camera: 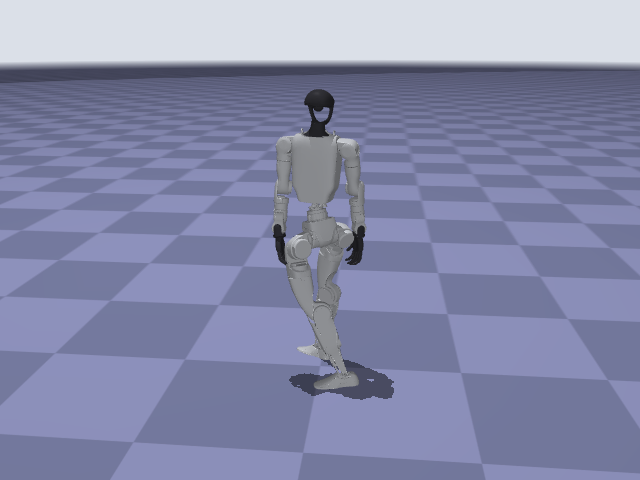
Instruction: Upper body actions
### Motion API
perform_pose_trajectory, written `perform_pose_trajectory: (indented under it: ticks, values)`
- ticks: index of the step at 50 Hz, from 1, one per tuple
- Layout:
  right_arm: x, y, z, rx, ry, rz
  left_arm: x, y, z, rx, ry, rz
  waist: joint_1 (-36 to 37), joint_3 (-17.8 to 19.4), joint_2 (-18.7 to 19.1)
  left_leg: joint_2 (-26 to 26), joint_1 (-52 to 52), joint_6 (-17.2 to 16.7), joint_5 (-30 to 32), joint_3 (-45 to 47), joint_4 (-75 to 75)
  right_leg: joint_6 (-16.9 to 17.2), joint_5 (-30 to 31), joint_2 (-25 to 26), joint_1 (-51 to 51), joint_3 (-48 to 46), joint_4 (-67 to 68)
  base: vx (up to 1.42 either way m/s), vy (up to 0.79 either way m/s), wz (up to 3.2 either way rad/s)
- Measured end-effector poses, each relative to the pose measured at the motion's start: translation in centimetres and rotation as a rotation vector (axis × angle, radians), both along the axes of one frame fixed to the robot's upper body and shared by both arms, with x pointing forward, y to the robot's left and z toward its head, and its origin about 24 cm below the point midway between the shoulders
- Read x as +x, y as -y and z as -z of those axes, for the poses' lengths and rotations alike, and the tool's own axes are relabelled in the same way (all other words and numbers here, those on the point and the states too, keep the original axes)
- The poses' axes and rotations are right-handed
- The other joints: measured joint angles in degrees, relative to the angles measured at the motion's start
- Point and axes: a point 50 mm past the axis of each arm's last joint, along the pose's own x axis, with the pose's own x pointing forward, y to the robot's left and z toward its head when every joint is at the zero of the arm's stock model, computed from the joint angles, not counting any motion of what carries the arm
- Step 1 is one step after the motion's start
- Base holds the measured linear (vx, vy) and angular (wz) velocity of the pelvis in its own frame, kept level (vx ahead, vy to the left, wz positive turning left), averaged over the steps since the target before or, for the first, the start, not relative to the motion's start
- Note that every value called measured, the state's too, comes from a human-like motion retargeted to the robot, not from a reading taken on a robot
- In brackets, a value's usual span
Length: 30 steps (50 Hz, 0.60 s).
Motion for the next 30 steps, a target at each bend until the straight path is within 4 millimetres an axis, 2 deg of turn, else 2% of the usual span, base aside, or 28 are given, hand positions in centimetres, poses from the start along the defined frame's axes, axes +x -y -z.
perform_pose_trajectory:
  ticks: [6,13,17,23,26,30]
  values:
    - [-1.6,0.6,0.2,-0.026,-0.041,0.068,1.7,0.0,0.2,0.004,0.057,0.028,-1.2,1.1,0.6,0.3,-0.2,0.0,-0.1,0.1,0.1,-1.2,0.0,0.1,0.3,0.1,-0.2,0.01,0.07,-0.02]
    - [-4.4,1.8,0.4,-0.071,-0.119,0.160,3.3,0.6,0.4,-0.009,0.112,0.029,2.2,0.6,0.8,1.0,-1.1,0.9,0.2,-2.9,-0.4,-5.2,-0.3,-0.6,1.4,-0.7,-0.4,0.07,-0.01,0.64]
    - [-6.2,2.5,0.4,-0.086,-0.158,0.231,4.0,0.7,0.4,-0.017,0.132,0.024,6.5,-0.2,0.4,1.2,-1.4,1.8,0.6,-5.7,-1.0,-6.6,-1.1,-2.1,3.1,-3.1,-1.4,0.14,-0.07,1.08]
    - [-9.1,3.5,0.3,-0.101,-0.238,0.335,4.2,-0.5,0.5,0.014,0.140,0.062,16.3,-2.5,-1.9,1.2,-1.5,3.7,1.3,-12.2,-1.8,-9.6,-4.4,-4.2,6.9,-6.7,-1.3,0.22,-0.11,1.50]
    - [-9.7,4.0,0.3,-0.115,-0.248,0.345,4.2,-1.3,0.4,0.038,0.138,0.061,19.9,-3.2,-3.0,1.4,-1.9,4.9,1.9,-16.8,-2.1,-10.8,-6.9,-5.9,9.3,-9.7,-1.2,0.27,-0.06,2.05]
    - [-9.8,4.6,0.2,-0.116,-0.218,0.364,4.2,-2.5,0.4,0.073,0.135,0.051,24.3,-4.5,-4.8,1.1,-3.4,6.4,3.2,-24.3,-2.5,-11.5,-11.0,-9.5,12.4,-18.9,-0.9,0.28,-0.01,2.22]
